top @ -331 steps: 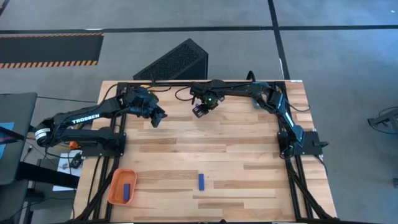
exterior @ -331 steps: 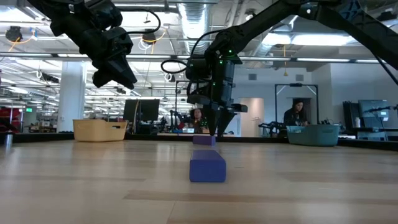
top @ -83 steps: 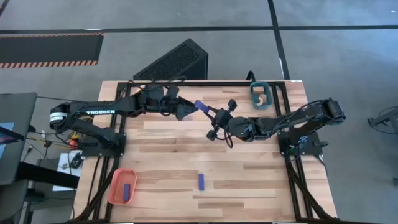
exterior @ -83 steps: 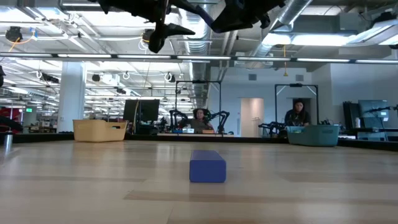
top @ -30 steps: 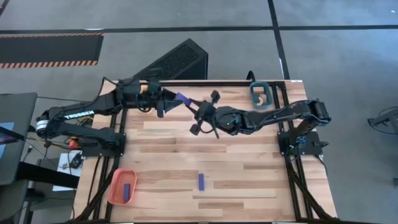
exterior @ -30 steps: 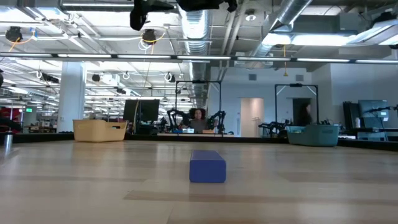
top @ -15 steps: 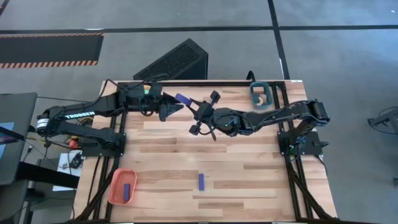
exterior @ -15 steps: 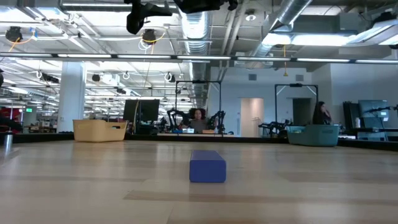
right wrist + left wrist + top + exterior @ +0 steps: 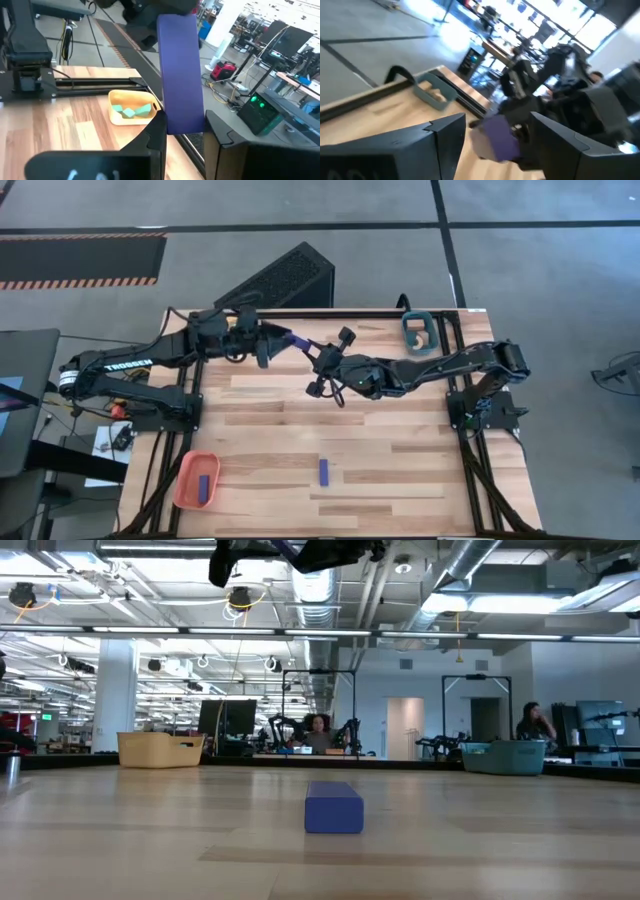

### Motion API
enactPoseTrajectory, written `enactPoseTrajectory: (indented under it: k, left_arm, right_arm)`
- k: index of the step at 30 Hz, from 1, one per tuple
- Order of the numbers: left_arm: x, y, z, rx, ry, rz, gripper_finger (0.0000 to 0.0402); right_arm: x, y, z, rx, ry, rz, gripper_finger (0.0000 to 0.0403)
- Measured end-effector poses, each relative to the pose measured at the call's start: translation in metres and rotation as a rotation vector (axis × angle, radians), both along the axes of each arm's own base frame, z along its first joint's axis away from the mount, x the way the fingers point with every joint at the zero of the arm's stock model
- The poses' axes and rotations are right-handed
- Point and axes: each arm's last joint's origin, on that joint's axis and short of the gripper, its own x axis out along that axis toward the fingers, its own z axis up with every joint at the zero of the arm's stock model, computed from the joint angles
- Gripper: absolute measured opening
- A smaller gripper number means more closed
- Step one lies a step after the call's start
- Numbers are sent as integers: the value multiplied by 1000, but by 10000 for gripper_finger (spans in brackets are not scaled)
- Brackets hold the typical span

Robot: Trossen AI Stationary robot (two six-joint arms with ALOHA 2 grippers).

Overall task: Sort & place blocks by color
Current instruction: Put the top blue block into the orange bin

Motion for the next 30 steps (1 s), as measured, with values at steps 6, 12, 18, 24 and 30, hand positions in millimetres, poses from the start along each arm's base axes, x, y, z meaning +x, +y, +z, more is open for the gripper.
enactPoseTrajectory:
  k: [6, 12, 18, 24, 30]
  left_arm:
    - [0, 0, -3, -6, 28, 6, 131]
    - [-1, 1, -6, -16, 58, 13, 26]
    - [-2, 0, -14, 12, 156, -6, 25]
    - [-9, 0, -27, -2, 308, 61, 25]
    - [-13, 0, -35, -9, 405, 97, 25]
  right_arm:
    - [0, 0, 0, 1, -1, 0, 76]
    - [0, 0, -1, -18, 21, 2, 76]
    - [0, 1, 1, 4, -7, 8, 79]
    - [0, -3, -5, 255, -105, 42, 95]
    - [-2, -4, -15, 414, -76, 45, 124]
